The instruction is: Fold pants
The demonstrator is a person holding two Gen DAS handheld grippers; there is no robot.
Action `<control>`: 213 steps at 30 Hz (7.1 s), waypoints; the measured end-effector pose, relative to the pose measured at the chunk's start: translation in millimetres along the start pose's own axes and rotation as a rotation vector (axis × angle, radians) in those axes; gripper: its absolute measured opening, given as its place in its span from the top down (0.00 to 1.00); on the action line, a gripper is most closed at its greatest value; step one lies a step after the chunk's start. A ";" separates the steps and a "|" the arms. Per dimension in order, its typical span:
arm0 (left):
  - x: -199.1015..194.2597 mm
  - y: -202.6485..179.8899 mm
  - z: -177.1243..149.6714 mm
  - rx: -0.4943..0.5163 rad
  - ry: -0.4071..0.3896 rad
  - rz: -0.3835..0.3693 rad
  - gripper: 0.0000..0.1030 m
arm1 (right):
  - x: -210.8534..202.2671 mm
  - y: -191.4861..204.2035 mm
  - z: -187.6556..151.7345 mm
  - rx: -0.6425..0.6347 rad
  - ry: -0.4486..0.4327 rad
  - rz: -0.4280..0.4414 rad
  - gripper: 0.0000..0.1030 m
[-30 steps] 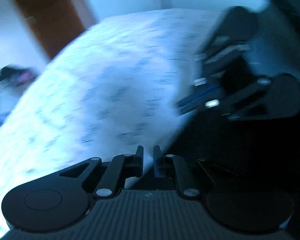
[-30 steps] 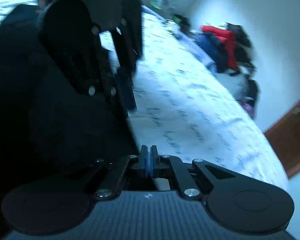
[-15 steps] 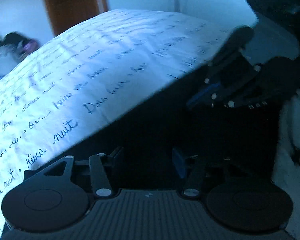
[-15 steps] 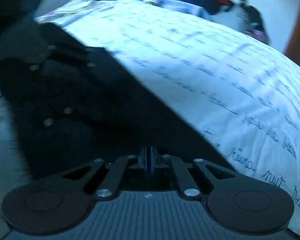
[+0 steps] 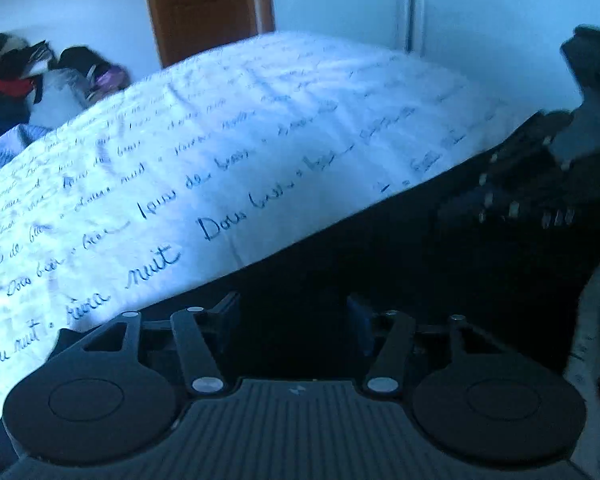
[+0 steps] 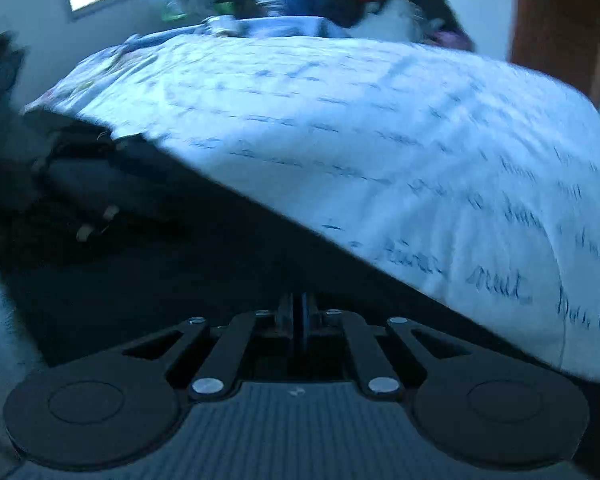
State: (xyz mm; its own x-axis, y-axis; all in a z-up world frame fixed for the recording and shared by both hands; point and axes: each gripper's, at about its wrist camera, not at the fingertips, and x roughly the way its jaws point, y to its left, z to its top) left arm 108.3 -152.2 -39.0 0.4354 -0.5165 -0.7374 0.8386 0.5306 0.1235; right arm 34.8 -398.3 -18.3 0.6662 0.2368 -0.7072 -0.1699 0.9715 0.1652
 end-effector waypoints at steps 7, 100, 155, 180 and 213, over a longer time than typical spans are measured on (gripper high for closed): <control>-29.8 -28.1 -0.3 -0.083 -0.045 -0.048 0.14 | -41.1 -0.2 -11.7 0.111 -0.111 -0.069 0.95; 75.3 -120.5 67.7 -0.738 0.059 -0.626 0.63 | -76.3 50.8 -101.2 -0.093 -0.302 -0.581 0.88; 5.0 -98.7 33.6 -0.303 -0.085 -0.164 0.87 | -46.0 59.3 -76.9 -0.083 -0.274 -0.316 0.90; -22.5 -62.7 15.6 -0.268 -0.105 -0.034 0.87 | -28.7 92.1 -55.0 -0.128 -0.288 -0.216 0.89; -44.9 19.8 -36.0 -0.376 -0.088 0.078 0.87 | 0.8 123.3 -27.7 -0.243 -0.243 -0.043 0.89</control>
State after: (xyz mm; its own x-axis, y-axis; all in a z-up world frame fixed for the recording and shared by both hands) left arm 93.5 -94.3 -27.3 0.5334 -0.5120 -0.6733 0.6307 0.7712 -0.0868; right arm -5.7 -278.7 -17.6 0.8250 0.2197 -0.5207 -0.2867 0.9567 -0.0507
